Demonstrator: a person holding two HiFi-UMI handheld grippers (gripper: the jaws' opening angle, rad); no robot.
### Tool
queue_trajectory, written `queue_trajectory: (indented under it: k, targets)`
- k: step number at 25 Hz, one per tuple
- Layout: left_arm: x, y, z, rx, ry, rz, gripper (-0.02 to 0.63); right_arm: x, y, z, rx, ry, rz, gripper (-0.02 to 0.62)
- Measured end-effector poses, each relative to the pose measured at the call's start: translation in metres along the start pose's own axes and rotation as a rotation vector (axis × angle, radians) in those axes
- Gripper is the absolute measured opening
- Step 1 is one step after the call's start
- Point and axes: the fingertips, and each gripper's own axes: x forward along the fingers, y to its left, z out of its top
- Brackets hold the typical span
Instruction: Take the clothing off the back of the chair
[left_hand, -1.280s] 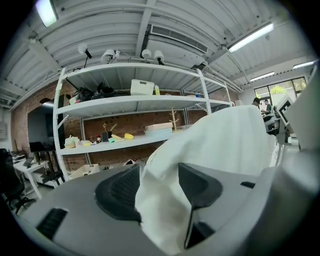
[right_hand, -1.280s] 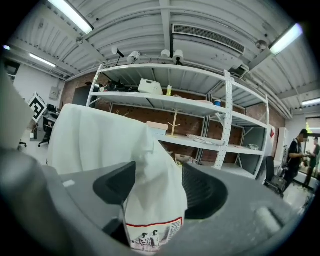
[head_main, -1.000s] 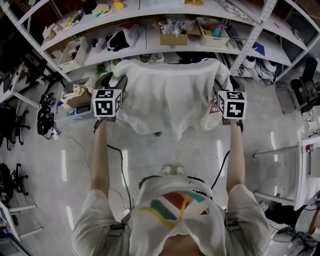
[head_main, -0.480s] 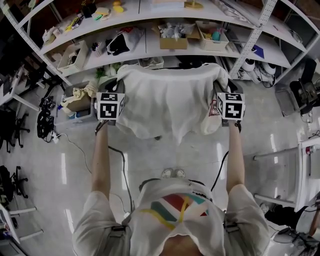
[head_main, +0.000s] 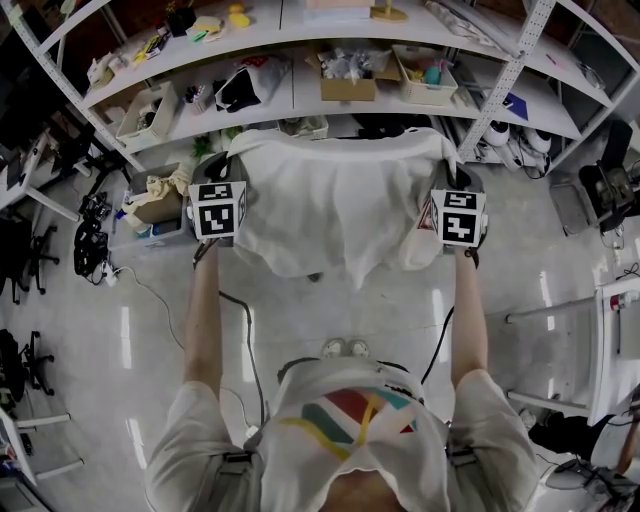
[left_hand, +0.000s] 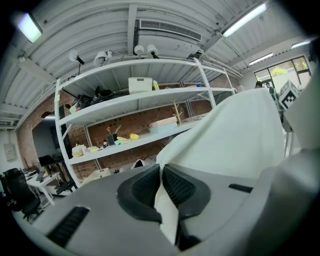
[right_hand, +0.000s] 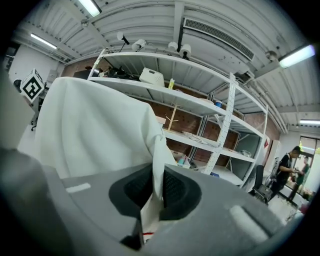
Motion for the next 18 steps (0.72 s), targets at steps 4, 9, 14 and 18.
queue_trajectory:
  k: [4,9,14,18]
  targets:
    - [-0.009,0.011,0.008,0.001,-0.038,0.054,0.023,-0.005,-0.003,0.001,0.005,-0.004,-0.014,0.008]
    - [-0.024,0.02,0.021,-0.006,-0.089,0.115,0.023,-0.012,-0.013,0.007,-0.004,-0.044,-0.04,0.006]
    - [-0.034,0.026,0.037,-0.008,-0.12,0.127,0.023,-0.016,-0.019,0.011,-0.018,-0.044,-0.051,0.006]
    - [-0.044,0.032,0.048,0.002,-0.138,0.142,0.023,-0.023,-0.023,0.02,-0.026,-0.061,-0.055,0.006]
